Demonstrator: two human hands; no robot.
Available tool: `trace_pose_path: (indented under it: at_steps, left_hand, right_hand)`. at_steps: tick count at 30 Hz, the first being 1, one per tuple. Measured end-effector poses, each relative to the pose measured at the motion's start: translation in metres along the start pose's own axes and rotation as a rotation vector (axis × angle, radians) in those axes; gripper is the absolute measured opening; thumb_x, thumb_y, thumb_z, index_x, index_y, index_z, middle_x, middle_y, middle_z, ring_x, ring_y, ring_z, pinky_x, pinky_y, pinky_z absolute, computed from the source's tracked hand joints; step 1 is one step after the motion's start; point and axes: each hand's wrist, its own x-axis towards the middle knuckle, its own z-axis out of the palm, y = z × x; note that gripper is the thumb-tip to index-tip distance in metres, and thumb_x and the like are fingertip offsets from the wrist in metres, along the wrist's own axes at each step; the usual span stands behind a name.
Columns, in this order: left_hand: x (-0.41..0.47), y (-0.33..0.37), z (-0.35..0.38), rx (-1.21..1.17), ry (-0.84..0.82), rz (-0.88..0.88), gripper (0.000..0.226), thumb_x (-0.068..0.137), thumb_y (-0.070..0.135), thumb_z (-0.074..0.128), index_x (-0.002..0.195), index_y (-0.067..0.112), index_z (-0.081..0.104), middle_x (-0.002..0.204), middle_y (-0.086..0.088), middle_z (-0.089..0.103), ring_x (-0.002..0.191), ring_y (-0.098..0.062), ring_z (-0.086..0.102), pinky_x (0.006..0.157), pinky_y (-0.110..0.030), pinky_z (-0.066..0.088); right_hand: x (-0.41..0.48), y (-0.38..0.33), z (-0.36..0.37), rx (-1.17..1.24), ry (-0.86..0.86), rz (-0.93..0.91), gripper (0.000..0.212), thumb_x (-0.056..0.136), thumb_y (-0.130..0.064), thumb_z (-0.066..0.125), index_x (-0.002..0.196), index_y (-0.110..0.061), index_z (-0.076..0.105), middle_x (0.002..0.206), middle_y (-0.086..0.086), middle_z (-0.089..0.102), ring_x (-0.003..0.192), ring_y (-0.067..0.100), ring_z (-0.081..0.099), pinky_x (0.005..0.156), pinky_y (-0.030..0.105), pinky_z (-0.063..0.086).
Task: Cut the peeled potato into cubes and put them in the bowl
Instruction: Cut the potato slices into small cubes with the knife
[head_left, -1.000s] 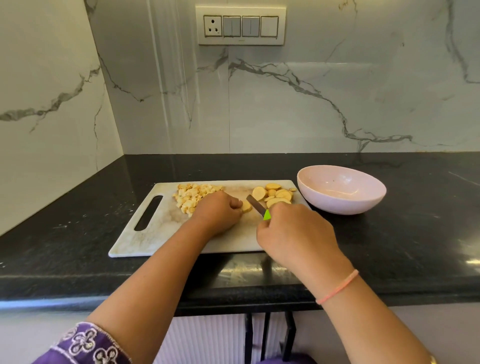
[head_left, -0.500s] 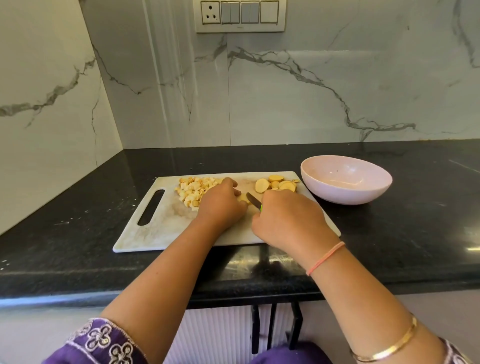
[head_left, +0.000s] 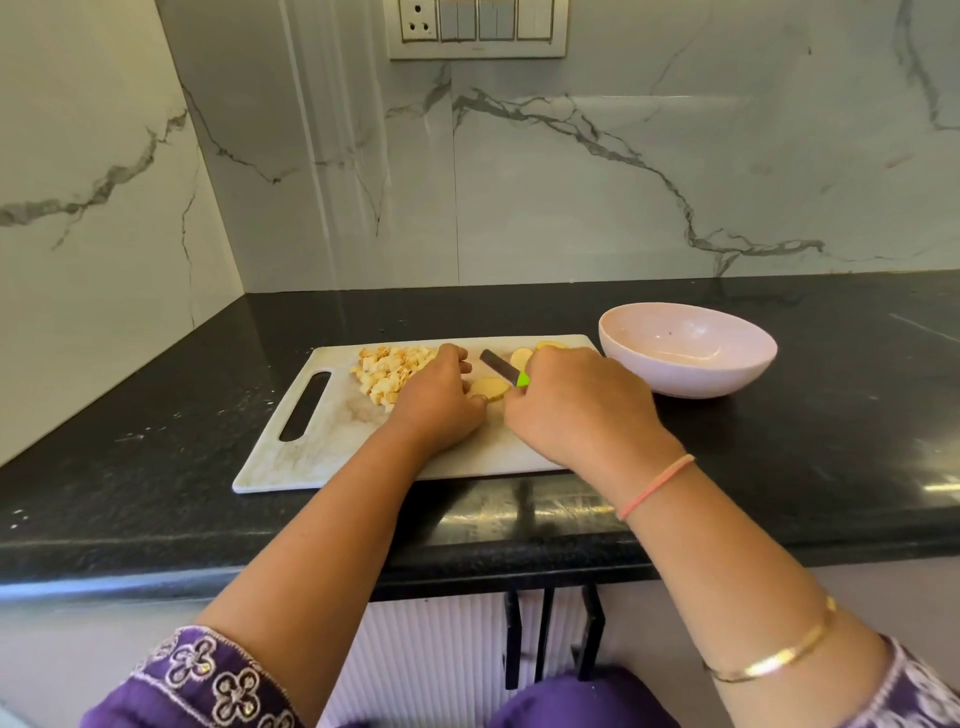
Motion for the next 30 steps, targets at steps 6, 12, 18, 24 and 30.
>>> trace_pose_path:
  at_steps: [6, 12, 18, 24, 30]
  left_hand:
    - [0.001, 0.003, -0.001, -0.003, 0.057, 0.003, 0.052, 0.088, 0.021, 0.061, 0.133, 0.013, 0.037, 0.129, 0.0, 0.054, 0.104, -0.016, 0.058, 0.089, -0.035, 0.05]
    - [0.003, 0.0, 0.002, 0.039, 0.071, -0.049, 0.052, 0.087, 0.022, 0.064, 0.132, 0.014, 0.038, 0.13, 0.001, 0.055, 0.106, -0.016, 0.058, 0.084, -0.029, 0.05]
    - [0.002, 0.0, 0.002, 0.024, 0.069, -0.059, 0.05, 0.088, 0.021, 0.064, 0.13, 0.013, 0.038, 0.128, -0.001, 0.055, 0.108, -0.018, 0.057, 0.084, -0.028, 0.047]
    - [-0.004, -0.002, -0.001, -0.055, 0.053, -0.003, 0.046, 0.089, 0.018, 0.06, 0.129, 0.013, 0.038, 0.126, -0.001, 0.055, 0.101, -0.013, 0.055, 0.085, -0.026, 0.048]
    - [-0.012, 0.001, -0.008, 0.037, 0.169, 0.053, 0.049, 0.083, 0.018, 0.062, 0.127, 0.021, 0.041, 0.121, 0.006, 0.055, 0.104, -0.012, 0.053, 0.082, -0.027, 0.047]
  right_hand:
    - [0.009, -0.005, 0.026, -0.064, -0.029, 0.02, 0.027, 0.095, -0.029, 0.043, 0.115, -0.016, 0.055, 0.12, 0.009, 0.057, 0.111, 0.029, 0.051, 0.074, 0.032, 0.041]
    - [-0.007, -0.007, 0.029, -0.074, 0.009, -0.076, 0.019, 0.095, -0.024, 0.044, 0.102, -0.016, 0.059, 0.09, 0.004, 0.058, 0.083, 0.025, 0.054, 0.062, 0.029, 0.033]
    - [-0.027, -0.007, 0.018, -0.09, -0.006, -0.125, 0.015, 0.095, -0.027, 0.044, 0.081, -0.021, 0.044, 0.065, -0.003, 0.036, 0.071, 0.019, 0.046, 0.058, 0.029, 0.033]
    - [-0.032, 0.006, 0.004, -0.006, 0.019, -0.029, 0.023, 0.094, -0.032, 0.041, 0.074, -0.02, 0.039, 0.066, -0.005, 0.034, 0.059, 0.014, 0.033, 0.047, 0.025, 0.021]
    - [-0.019, 0.004, 0.018, 0.044, 0.03, -0.02, 0.023, 0.095, -0.03, 0.04, 0.076, -0.017, 0.042, 0.066, -0.004, 0.037, 0.072, 0.021, 0.045, 0.053, 0.028, 0.027]
